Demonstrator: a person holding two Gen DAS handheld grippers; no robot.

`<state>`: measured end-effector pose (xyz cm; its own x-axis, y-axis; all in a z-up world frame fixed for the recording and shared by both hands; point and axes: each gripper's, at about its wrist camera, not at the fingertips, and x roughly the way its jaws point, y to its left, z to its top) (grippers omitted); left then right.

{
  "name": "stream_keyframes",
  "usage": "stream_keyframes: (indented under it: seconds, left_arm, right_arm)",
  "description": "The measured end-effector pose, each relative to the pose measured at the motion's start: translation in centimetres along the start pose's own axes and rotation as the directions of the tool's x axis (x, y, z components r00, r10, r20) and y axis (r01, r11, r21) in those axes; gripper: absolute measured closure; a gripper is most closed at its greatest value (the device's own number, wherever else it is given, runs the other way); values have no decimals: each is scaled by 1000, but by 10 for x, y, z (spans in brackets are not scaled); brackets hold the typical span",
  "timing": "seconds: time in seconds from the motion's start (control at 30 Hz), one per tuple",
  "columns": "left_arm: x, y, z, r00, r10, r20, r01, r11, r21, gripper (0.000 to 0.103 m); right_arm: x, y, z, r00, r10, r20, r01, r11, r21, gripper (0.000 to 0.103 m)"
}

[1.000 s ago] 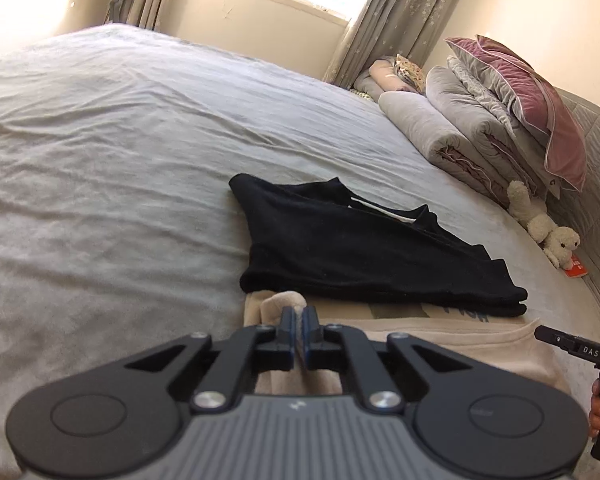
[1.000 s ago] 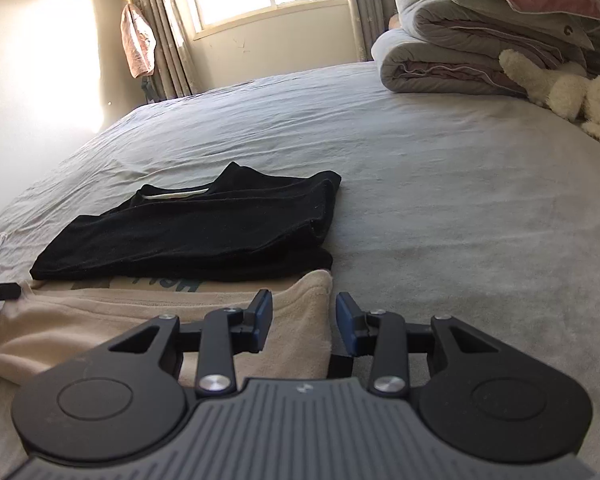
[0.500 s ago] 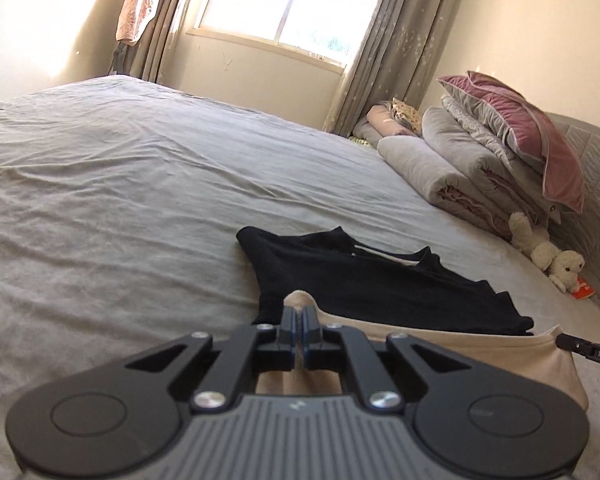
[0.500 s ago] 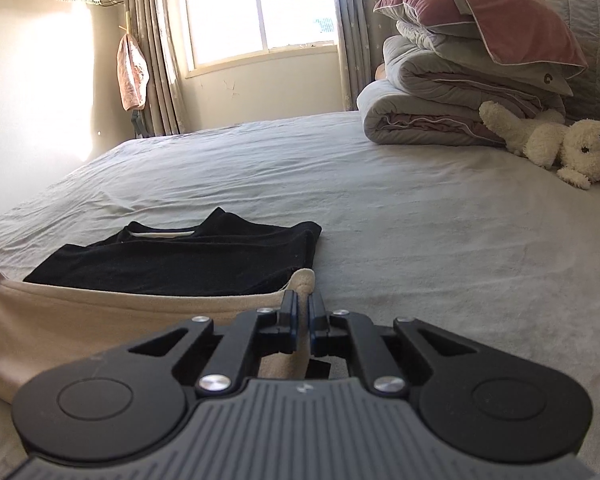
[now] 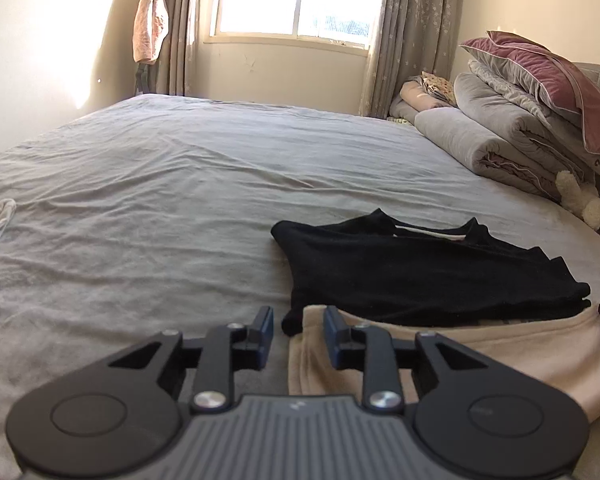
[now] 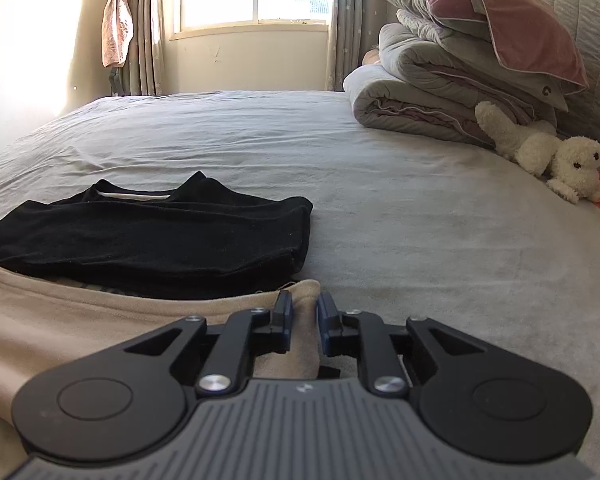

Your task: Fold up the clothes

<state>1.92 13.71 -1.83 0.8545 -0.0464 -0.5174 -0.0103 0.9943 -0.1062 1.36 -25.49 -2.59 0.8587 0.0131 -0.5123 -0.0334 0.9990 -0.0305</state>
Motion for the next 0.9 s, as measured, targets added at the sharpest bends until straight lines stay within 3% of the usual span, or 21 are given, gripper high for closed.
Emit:
stream_keyframes:
  seconds: [0.1, 0.2, 0.3, 0.4, 0.43, 0.5, 0.53, 0.57, 0.6, 0.7, 0.77, 0.9]
  left_arm:
    - [-2, 2, 6, 999, -34, -10, 34, 999, -12, 69]
    - [8, 3, 4, 996, -66, -61, 65, 998, -25, 66]
    - [22, 5, -2, 994, -51, -100, 47, 998, -40, 66]
    - [28, 7, -4, 993, -61, -101, 54, 996, -67, 67]
    - [29, 7, -5, 993, -67, -99, 59, 995, -75, 70]
    - [29, 5, -6, 994, -77, -83, 71, 994, -79, 88]
    - [28, 3, -7, 994, -83, -75, 77, 994, -80, 94]
    - [24, 0, -7, 997, -65, -37, 63, 996, -63, 96]
    - [19, -4, -8, 999, -47, 2, 47, 998, -45, 96]
    - [18, -12, -9, 999, -32, 25, 33, 999, -20, 96]
    - [32, -11, -14, 1000, 5, -28, -4, 1000, 6, 95]
    - [32, -12, -12, 999, 16, -46, -15, 1000, 24, 90]
  right_arm:
    - [-6, 8, 5, 1000, 28, 10, -28, 999, -20, 66]
    - [-6, 20, 8, 995, 95, -17, -96, 994, -48, 66]
    - [-1, 23, 10, 997, 64, -38, -66, 995, -69, 64]
    - [6, 16, 10, 999, 28, -47, -30, 999, -44, 54]
    - [7, 13, 10, 999, 28, -46, -29, 999, -27, 52]
    - [9, 7, 9, 999, 28, -43, -27, 1000, 8, 52]
    - [11, 4, 9, 999, 27, -41, -26, 999, 26, 58]
    - [12, 0, 9, 999, 27, -40, -25, 999, 44, 73]
    - [13, -3, 9, 999, 27, -39, -25, 998, 61, 95]
    - [16, -12, 8, 999, 25, -34, -22, 994, 112, 95]
    - [22, -9, 6, 999, 10, -31, -8, 997, 81, 95]
    - [30, -3, 2, 999, -5, -49, 6, 1000, 30, 94]
